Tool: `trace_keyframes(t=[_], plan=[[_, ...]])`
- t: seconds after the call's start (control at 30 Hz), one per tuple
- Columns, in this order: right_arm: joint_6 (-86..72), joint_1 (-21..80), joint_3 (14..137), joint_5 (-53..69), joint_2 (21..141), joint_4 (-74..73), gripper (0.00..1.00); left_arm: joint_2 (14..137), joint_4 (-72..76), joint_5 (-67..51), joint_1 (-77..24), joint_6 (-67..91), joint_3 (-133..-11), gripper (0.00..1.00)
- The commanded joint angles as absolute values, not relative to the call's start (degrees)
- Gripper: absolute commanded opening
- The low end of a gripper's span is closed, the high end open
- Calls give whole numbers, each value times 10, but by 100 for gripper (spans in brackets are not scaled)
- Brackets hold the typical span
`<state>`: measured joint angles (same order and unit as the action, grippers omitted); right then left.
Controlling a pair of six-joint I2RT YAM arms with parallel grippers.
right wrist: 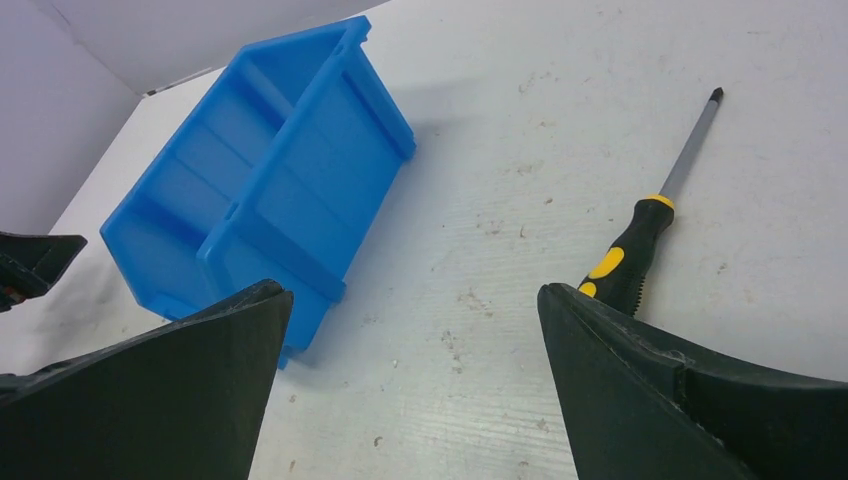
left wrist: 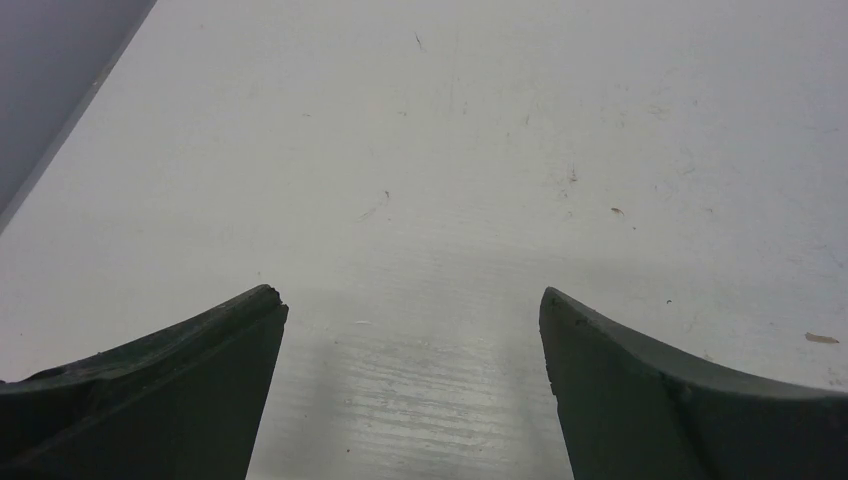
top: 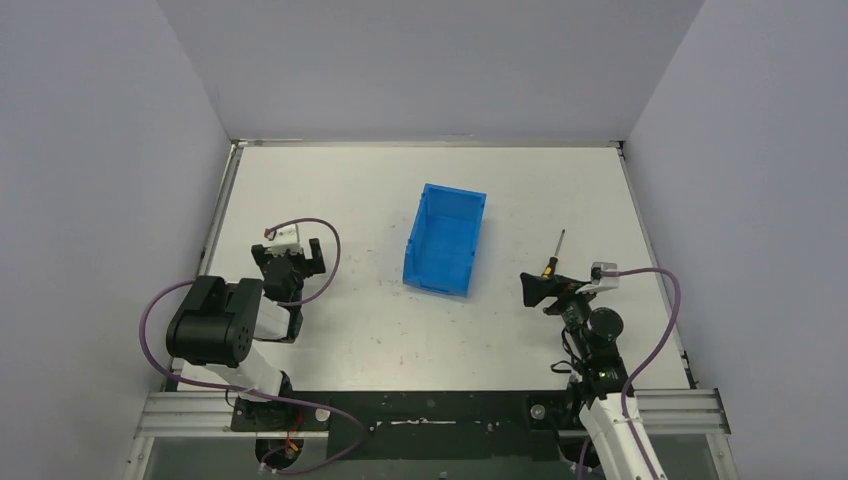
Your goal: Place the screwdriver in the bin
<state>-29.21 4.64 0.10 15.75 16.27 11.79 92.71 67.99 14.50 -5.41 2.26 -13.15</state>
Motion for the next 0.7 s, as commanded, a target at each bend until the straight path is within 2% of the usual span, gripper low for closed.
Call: trace_keyframes(t=[0.0,0.2,0.3,0.5,0.67], plan=[[-291,48,6,134,173,137,100,923,698,139,-50,18,-143,97],[-306,48,91,100,231,132,100,924,698,139,-50,18,-143,97],[-281,48,179,52,309,58,100,924,698,139,-50,18,-144,97],[-242,46,426,-98,598,-226,100,924,698,139,-50,18,-144,97],[-215,42,513,-91,794,-290,100,924,698,138,-50,18,-144,97]])
